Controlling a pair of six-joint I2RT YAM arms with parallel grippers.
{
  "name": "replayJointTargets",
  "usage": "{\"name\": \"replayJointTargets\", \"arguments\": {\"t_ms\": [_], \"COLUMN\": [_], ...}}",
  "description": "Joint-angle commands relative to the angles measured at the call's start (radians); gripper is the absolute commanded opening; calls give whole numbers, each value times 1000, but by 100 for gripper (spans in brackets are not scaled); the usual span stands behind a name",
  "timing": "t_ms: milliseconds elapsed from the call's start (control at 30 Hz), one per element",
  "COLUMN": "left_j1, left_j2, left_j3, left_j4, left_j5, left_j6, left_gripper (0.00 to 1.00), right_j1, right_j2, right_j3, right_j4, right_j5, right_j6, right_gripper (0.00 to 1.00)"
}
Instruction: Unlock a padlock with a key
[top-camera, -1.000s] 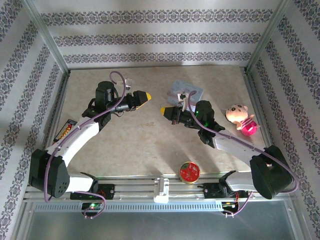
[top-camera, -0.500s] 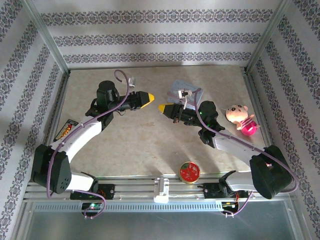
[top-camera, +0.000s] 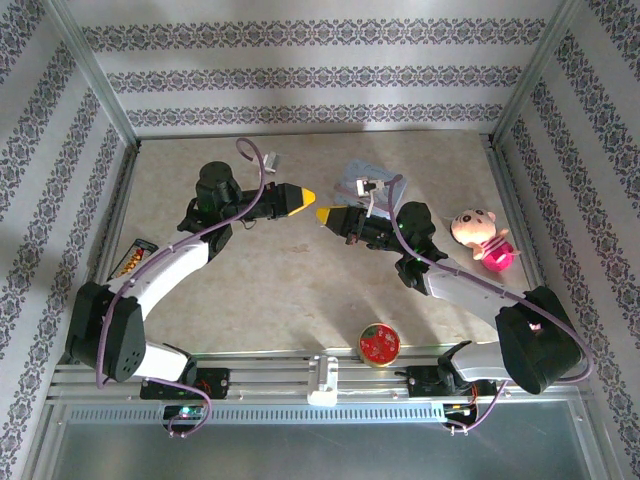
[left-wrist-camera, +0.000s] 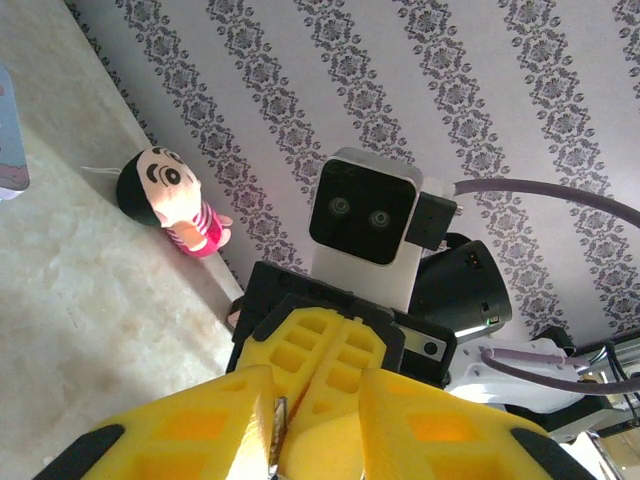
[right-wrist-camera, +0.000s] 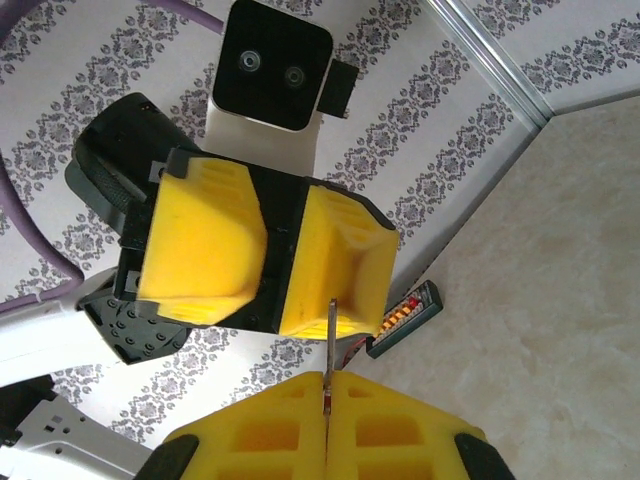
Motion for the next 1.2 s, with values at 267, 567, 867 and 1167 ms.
{"name": "replayJointTargets", "arguments": {"t_ms": [267, 567, 867, 1167], "left_j1": [-21, -26, -28, -30], "left_j2": [58, 61, 70, 80], "left_j3": [12, 11, 4, 2], "left_j4": [109, 130, 140, 145], "left_j5": [44, 54, 70, 69], "left_j6": [-48, -57, -70, -78], "left_gripper": [20, 0, 10, 0], "right_j1": [-1, -1, -1, -2], "right_j2": [18, 36, 43, 40], "right_j3": [9, 11, 7, -3], "right_j4": [67, 68, 81, 85], "right_j5": [-1, 16, 34, 48], "right_j6": [14, 23, 34, 43], "right_gripper": [0, 0, 0, 0]}}
